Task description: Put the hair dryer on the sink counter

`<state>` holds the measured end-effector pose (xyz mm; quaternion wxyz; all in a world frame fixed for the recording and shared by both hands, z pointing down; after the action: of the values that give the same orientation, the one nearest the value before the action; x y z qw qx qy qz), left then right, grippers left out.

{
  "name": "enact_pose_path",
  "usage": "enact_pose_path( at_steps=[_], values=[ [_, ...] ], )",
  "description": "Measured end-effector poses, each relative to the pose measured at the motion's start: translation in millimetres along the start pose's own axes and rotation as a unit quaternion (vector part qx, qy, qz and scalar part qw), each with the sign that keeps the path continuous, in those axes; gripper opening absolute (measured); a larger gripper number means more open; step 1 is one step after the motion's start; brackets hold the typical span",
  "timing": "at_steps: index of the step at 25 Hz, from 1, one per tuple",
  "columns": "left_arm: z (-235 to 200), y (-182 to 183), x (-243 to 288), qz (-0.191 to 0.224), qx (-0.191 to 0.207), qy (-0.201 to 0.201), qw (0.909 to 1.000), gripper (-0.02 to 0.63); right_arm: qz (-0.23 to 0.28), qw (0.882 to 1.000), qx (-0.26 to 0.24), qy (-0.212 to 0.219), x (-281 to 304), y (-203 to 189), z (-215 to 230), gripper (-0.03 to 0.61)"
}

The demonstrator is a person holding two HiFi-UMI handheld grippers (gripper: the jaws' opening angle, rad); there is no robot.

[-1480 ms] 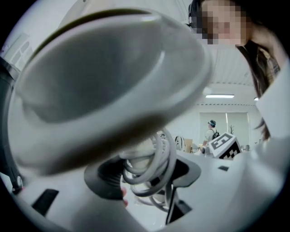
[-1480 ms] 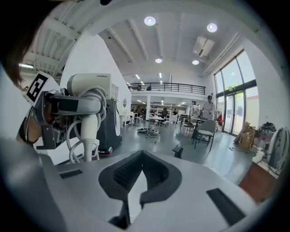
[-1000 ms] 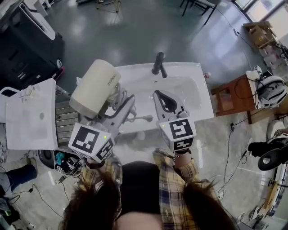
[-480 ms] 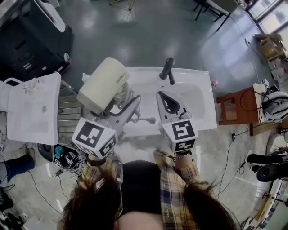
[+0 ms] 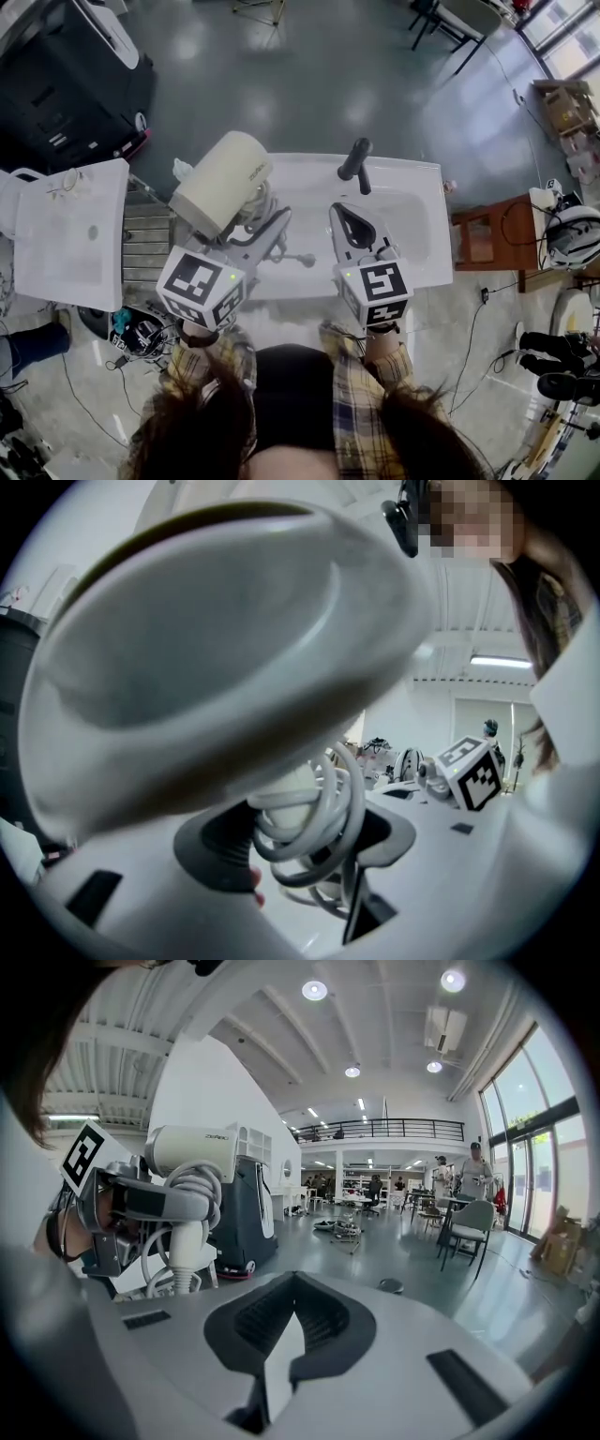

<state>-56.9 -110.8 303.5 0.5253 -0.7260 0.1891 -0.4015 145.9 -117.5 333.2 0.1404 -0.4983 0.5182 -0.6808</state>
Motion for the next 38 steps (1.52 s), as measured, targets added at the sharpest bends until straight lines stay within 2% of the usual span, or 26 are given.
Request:
enact_pose_path(
  at_steps=[14, 22, 25, 30, 38],
  values=[
    [-43.3, -27.1, 35.6, -0.094, 0.017, 0.007, 0.9954, 0.272, -0.029, 0.999, -0.007, 0.029, 24.0, -5.3, 2.7, 0.015],
    [-70.1, -51.8, 63.0, -0.161, 0.034, -0.021, 0.9862, 0.272, -0.045, 0.998, -0.007, 0.048, 41.3, -9.4, 1.1, 0.015],
    [-82.2, -61.8, 75.5, -0.188, 0.041, -0.034, 0.9807, 0.272, -0.058, 0.997, 0.000, 0.049, 46.4, -16.4, 3.6, 0.015],
    [-101.0, -72.5, 94.0, -0.233, 0.074, -0.041, 0.9687, 0.272, -0.070, 0.996, 0.010, 0.051, 57.2, -22.1, 9.0, 0.015],
    [-116.4, -87.0, 119.9, -0.303, 0.163, -0.048, 0.9378, 0.272, -0.082, 0.995, 0.014, 0.057, 75.7, -20.2, 11.5, 0.015]
  ],
)
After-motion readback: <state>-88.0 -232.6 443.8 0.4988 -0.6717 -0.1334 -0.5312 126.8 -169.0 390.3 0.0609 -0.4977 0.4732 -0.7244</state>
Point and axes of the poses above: the fingertips, and each gripper's own axes: x forward along the fingers, z to its right, y out of its top, the point moved 9 cm from there along -x, backward along the fingers, and after that the axes turned 11 degrees about -z, right-handed, at the moved point
